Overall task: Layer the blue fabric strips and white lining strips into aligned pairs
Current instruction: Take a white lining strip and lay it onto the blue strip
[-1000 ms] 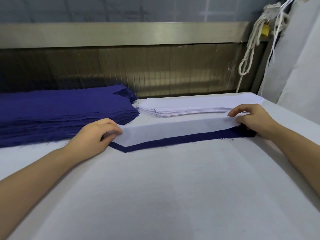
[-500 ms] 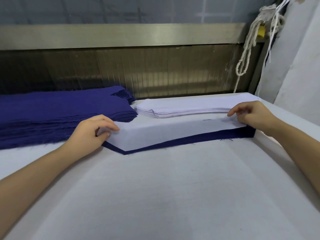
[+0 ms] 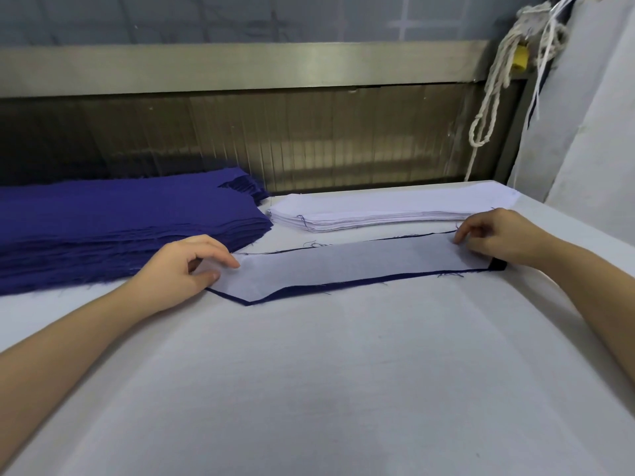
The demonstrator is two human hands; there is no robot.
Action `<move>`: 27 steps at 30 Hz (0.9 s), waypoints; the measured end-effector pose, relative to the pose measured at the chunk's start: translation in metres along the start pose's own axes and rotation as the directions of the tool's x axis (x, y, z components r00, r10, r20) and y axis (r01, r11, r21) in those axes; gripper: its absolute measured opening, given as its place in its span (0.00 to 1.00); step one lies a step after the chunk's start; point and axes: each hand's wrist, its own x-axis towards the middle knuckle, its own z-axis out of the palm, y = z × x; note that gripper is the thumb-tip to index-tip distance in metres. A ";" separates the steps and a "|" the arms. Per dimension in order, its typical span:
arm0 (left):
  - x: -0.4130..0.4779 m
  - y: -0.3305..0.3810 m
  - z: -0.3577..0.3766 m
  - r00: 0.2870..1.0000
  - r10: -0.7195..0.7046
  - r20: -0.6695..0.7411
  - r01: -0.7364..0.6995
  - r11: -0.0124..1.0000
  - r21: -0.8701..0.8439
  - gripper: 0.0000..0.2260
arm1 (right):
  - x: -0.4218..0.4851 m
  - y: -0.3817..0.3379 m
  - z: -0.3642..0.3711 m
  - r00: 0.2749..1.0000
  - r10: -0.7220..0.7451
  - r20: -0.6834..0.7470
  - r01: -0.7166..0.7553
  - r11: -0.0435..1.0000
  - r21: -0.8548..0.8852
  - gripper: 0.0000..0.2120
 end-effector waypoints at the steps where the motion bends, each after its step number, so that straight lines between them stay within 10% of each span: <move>1: 0.000 -0.001 0.000 1.000 0.013 0.003 -0.013 1.000 0.003 0.19 | 0.000 0.000 0.000 1.000 0.000 0.000 0.000 1.000 -0.011 0.09; 27: -0.002 0.001 0.000 0.993 0.097 0.073 -0.103 0.992 0.073 0.19 | 0.001 -0.002 0.001 0.999 -0.022 -0.047 0.018 0.997 -0.074 0.17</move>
